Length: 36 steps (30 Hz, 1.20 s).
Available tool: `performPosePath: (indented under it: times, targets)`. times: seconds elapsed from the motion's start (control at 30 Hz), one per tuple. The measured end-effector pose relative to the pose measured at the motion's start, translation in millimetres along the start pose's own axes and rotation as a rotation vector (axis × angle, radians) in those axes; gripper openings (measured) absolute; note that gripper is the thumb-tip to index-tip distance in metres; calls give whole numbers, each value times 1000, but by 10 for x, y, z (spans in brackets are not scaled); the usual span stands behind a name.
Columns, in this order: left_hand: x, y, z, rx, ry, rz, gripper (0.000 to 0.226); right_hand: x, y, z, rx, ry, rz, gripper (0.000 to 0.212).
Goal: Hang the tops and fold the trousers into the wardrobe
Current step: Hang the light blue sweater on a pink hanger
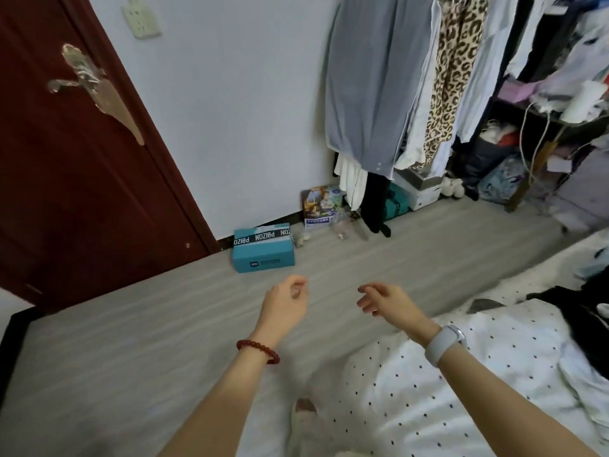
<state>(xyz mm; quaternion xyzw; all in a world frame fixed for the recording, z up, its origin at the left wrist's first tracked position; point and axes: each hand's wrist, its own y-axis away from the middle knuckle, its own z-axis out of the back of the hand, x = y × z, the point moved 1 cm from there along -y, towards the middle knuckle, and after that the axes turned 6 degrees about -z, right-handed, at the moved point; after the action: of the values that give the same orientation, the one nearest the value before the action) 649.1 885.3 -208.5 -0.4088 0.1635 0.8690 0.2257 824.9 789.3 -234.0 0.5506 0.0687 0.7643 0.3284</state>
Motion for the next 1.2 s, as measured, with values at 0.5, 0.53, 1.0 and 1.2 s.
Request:
performPosePath:
  times: [0.5,0.53,1.0,1.2]
  targets:
    - [-1226,-3315,-930,487,-141,-423,26,186,-1896,1507,-499,-312,-291,26]
    - [-1407,-3509,-1212,562,-133,-469,26,39,-1951,1705,-589,-361,-329,27]
    - [-3245,-4077,-4034,1284,-142,-835,23,-1011,-1611,3294,-1321,-559,-766,33]
    - [-3769,-3632,-5439,1430,-209,-918,30,-2091,-1216,4551,-1489,-339,-930,35]
